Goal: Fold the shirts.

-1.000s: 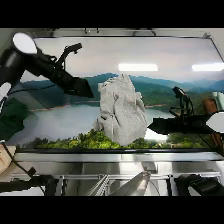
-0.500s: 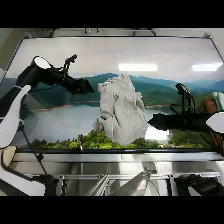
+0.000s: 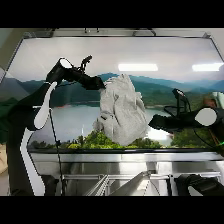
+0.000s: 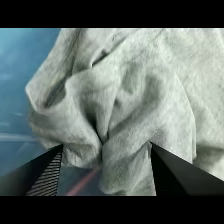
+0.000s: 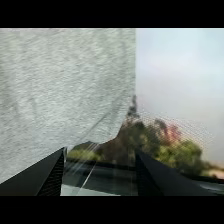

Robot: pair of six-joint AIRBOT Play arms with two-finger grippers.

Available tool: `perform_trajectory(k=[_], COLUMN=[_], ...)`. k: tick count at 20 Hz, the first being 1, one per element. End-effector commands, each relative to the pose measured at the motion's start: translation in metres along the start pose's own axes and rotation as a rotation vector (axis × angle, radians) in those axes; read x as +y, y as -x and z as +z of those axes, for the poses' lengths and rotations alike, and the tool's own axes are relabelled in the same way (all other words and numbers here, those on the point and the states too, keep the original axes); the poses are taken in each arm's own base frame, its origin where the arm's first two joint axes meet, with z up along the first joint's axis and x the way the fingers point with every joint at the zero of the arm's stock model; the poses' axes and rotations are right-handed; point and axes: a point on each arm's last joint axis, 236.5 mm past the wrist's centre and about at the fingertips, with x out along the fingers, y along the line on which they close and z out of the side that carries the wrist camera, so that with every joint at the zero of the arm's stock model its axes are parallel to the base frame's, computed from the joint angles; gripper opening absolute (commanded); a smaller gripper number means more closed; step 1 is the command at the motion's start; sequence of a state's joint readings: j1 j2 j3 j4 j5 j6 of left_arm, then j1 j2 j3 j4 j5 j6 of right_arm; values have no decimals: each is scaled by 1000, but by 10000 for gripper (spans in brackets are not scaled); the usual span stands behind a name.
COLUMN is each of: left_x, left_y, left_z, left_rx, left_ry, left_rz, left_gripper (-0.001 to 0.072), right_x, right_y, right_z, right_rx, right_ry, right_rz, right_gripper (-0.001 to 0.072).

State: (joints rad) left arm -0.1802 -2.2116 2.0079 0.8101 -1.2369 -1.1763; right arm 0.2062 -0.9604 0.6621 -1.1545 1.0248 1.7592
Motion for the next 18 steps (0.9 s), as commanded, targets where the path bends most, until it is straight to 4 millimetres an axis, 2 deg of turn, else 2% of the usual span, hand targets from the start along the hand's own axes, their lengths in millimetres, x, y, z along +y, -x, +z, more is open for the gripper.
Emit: perform_trajectory(k=[1,3,4,5,7,10,11,12,13,14,16,17,18], left_x=[9,12,12,12,4,-12,-17,-16,-20,-24,-36,-45,-57], left_y=[-18,-22,-22,-21,-17,-6,-5,-1,4,14,49,77,109], left_z=[9,4,4,5,13,28,30,31,31,34,44,49,51], left_rx=[-37,-27,-27,-30,-49,-104,-110,-115,-115,-126,-163,-187,-207], left_ry=[14,27,28,26,20,59,69,79,86,93,65,31,0], left_rz=[18,19,18,18,-2,-87,-110,-123,-145,-169,-188,-189,-189], left_gripper=[465,292,97,12,16,16,15,15,15,14,13,13,13], right_x=[-25,-21,-16,-8,7,19,26,34,41,49,62,64,65], right_y=[-23,-39,-48,-57,-74,-98,-103,-105,-105,-100,-76,-58,-31], right_z=[-6,-14,-18,-20,-19,-22,-21,-17,-13,-8,3,15,34], right_rx=[96,159,186,210,235,282,281,267,249,233,204,163,93], right_ry=[-78,-96,-101,-110,-122,-143,-137,-123,-105,-91,-37,-22,-13], right_rz=[-47,-1,35,80,172,268,318,365,405,444,522,547,576], right_gripper=[476,476,476,476,475,413,359,242,64,20,19,18,19])
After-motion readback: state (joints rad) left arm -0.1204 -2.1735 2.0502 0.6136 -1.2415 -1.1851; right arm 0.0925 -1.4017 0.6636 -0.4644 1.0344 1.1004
